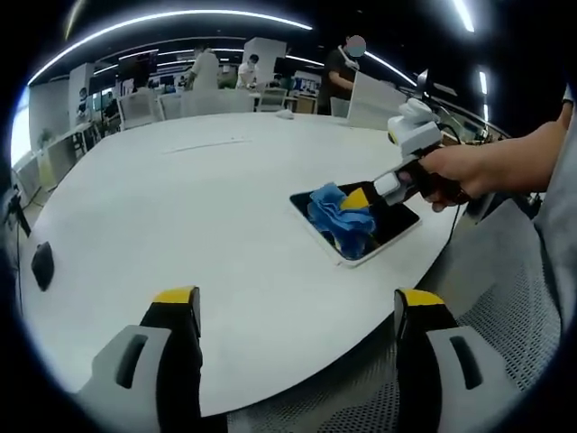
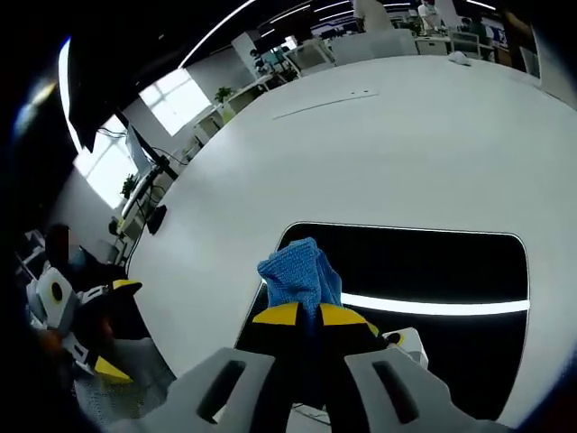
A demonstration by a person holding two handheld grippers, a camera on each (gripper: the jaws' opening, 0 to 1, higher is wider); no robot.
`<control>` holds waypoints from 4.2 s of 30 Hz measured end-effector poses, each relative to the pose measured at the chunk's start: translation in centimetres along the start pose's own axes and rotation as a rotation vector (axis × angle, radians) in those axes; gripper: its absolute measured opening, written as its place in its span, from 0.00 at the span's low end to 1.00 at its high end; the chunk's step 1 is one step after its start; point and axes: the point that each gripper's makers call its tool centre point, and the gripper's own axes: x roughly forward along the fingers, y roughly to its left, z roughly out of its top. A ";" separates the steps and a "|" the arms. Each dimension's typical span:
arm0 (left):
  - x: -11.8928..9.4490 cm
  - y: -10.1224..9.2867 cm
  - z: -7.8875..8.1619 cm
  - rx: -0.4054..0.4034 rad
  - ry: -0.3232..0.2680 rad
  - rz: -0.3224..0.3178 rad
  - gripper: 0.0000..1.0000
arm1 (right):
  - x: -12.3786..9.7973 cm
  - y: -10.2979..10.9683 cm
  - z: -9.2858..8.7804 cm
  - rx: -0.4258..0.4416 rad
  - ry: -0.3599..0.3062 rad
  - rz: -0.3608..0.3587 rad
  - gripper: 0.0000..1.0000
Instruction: Wipe the mirror surface with the cleaning cloth until all visible marks leave the cleaned area.
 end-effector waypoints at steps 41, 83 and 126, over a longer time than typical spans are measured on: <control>0.1 0.1 0.1 -0.007 -0.010 0.003 0.91 | -6.5 -9.0 -0.3 0.167 -0.062 -0.087 0.00; 0.0 0.0 0.2 -0.015 -0.014 -0.004 0.87 | -8.7 -13.3 -0.6 0.183 -0.083 -0.187 0.03; 0.1 -0.2 0.4 -0.019 -0.026 -0.013 0.95 | -10.8 -10.5 -5.3 0.198 -0.039 -0.169 0.00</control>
